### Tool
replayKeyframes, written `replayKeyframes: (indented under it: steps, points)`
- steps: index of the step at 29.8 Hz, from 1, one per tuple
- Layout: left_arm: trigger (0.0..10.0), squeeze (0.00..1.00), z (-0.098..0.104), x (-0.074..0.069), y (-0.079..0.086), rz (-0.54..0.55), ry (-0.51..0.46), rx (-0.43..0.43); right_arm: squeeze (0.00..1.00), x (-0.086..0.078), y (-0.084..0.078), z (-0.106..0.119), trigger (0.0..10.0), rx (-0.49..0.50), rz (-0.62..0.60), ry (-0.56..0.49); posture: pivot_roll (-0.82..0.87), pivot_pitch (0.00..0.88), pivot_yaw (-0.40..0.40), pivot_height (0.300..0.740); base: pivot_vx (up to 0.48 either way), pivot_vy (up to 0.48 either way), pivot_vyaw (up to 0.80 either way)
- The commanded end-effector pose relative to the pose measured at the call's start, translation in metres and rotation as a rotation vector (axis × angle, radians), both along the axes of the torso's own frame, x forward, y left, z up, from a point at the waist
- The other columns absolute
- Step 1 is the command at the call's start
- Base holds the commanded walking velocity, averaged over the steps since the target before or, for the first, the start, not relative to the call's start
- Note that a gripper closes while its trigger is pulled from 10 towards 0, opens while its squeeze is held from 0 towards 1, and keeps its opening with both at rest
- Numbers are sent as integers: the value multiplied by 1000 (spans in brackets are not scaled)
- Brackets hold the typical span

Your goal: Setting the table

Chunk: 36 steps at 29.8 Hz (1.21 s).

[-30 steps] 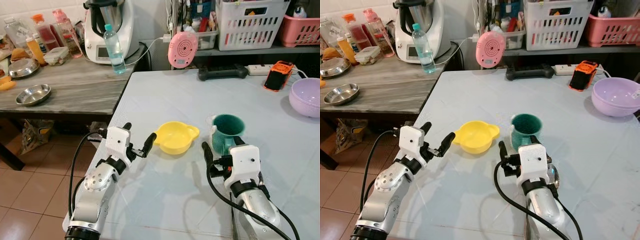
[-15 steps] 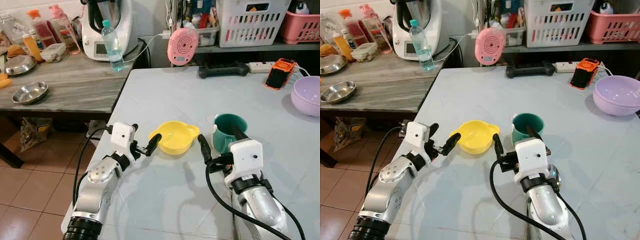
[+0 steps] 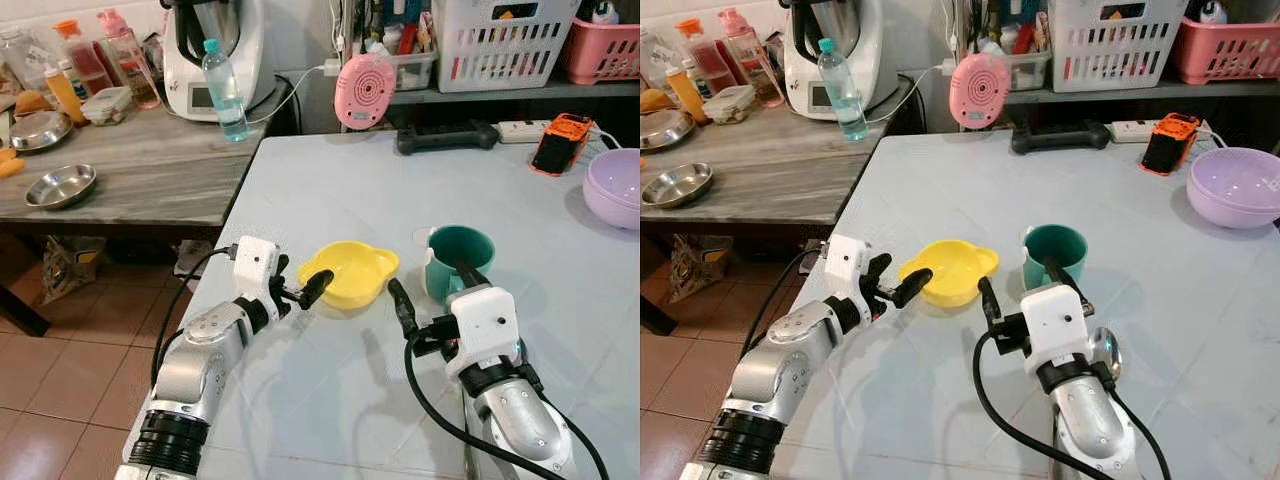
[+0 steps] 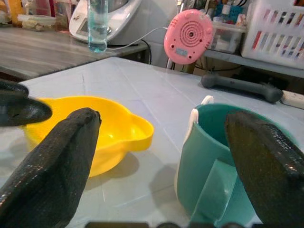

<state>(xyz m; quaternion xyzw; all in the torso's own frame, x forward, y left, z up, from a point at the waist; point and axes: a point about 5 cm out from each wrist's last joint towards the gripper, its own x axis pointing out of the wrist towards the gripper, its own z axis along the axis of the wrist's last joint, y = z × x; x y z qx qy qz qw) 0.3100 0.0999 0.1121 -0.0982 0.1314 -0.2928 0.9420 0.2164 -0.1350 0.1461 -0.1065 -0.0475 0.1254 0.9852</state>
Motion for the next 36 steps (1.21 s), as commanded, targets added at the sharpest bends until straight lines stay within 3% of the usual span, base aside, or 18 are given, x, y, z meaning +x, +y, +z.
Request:
replayKeyframes:
  steps: [1,2,3,4,8,9,11,12,17,22,23,24,25,27,28,30,31,36]
  points:
    - [9490,0,3,2,1,-5,22,-4,0,-4,4,3,10000,20,35,-6,-145,32,153,740,0,0,0]
    - [7804,0,3,2,-1,-16,43,-7,0,-5,6,2,10000,41,51,15,-144,34,155,740,0,0,0]
    - [7804,0,3,2,-1,-16,43,-7,0,-5,6,2,10000,41,51,15,-144,34,155,740,0,0,0]
    - [6235,0,3,1,-2,-27,60,-1,0,-8,7,0,10000,67,75,46,-144,35,155,740,0,0,0]
    - [5804,0,3,1,-3,-43,93,7,0,-11,9,-3,10000,85,118,84,-145,36,155,740,0,0,0]
    - [4902,0,3,1,-4,-35,113,-3,0,-12,10,-3,10000,82,137,92,-144,39,155,740,0,0,0]
    - [4431,0,3,1,-4,-31,127,-15,0,-12,10,-3,10000,79,146,94,-143,41,153,740,0,0,0]
    - [2078,0,4,1,-4,-30,141,-30,0,-12,10,-3,10000,82,151,96,-143,41,153,740,0,0,0]
    - [0,0,5,0,-5,-32,181,-64,0,-11,13,-4,10000,96,162,108,-138,43,148,740,0,0,0]
    - [0,0,8,0,-5,-24,200,-86,0,-11,13,-4,10000,96,164,110,-138,41,148,740,0,0,0]
    - [1412,0,9,1,-6,-21,211,-102,0,-11,13,-4,10000,95,164,111,-138,42,147,740,0,0,0]
    - [1804,0,9,1,-6,-18,221,-117,0,-10,13,-4,10000,94,163,111,-139,41,147,740,0,0,0]
    - [1804,0,9,1,-6,-18,221,-117,0,-10,13,-4,10000,94,163,111,-139,41,147,740,0,0,0]
    - [0,0,11,2,-6,4,263,-172,0,-10,12,-4,10000,91,164,113,-140,41,145,740,0,0,0]
    - [0,0,11,2,-6,4,263,-172,0,-10,12,-4,10000,91,164,113,-140,41,145,740,0,0,0]
    - [3725,0,13,3,-8,5,302,-215,0,-9,12,-4,10000,90,166,114,-140,42,144,740,0,0,0]
    - [10000,0,15,2,-9,1,315,-233,0,-9,12,-4,10000,90,167,115,-140,42,144,740,0,0,0]
    - [9765,0,12,-2,-13,-29,333,-205,0,-9,12,-5,10000,91,171,117,-140,41,143,740,0,0,0]
